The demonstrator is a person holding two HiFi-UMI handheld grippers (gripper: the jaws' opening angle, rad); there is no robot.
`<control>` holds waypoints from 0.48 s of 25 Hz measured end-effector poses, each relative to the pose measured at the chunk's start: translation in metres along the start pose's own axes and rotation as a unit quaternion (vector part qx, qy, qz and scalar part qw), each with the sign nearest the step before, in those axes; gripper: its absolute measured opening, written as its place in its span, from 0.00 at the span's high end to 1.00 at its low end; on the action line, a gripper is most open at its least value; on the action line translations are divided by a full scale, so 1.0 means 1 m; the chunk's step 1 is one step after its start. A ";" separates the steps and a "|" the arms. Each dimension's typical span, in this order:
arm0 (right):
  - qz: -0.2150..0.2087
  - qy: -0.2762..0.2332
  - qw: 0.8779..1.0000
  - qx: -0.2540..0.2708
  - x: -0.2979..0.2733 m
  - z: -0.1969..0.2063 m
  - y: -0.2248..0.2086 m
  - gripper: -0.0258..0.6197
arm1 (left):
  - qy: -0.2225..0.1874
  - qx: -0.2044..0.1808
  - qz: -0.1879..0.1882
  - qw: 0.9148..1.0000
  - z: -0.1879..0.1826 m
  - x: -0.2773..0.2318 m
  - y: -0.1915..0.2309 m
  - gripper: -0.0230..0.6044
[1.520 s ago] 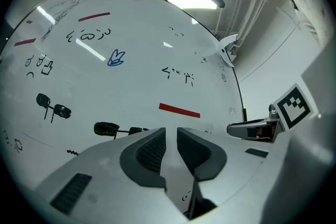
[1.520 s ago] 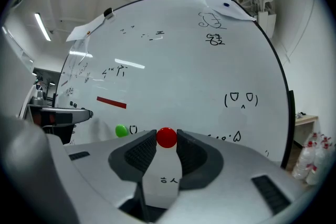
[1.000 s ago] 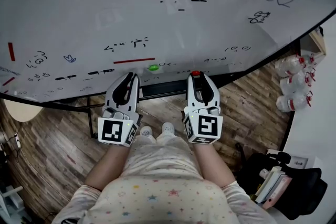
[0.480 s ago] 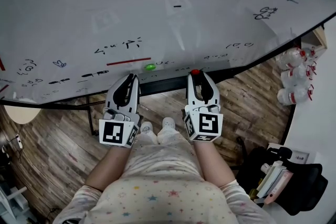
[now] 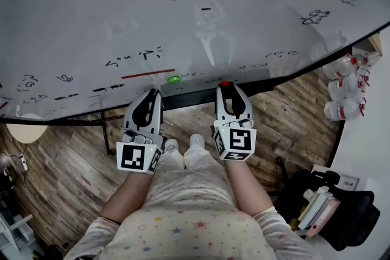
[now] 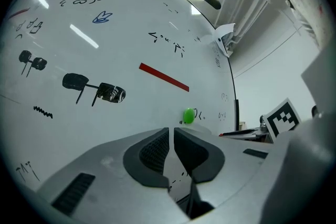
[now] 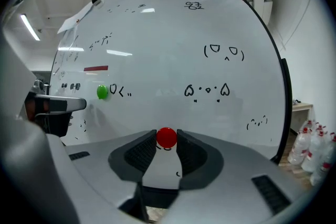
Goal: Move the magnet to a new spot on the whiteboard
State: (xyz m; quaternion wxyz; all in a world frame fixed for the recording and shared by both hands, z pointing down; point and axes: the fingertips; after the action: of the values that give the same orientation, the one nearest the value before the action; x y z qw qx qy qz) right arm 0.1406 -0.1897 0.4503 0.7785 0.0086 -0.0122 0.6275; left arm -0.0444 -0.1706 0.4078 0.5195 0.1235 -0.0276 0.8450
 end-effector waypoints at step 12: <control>-0.001 0.018 1.000 -0.001 -0.007 0.020 -0.001 0.77 | 0.003 -0.003 -0.003 1.000 0.000 0.004 0.002 0.90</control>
State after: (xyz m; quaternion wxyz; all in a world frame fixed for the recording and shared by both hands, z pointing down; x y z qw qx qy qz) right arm 0.1394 -0.1975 0.4705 0.7794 -0.0029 0.0012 0.6265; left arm -0.0478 -0.1680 0.4093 0.5223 0.1196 -0.0283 0.8439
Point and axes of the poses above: the fingertips, and each gripper's own axes: x backward along the fingers, y to its left, z out of its underside, and after that the axes turned 13 degrees about -y, right-handed
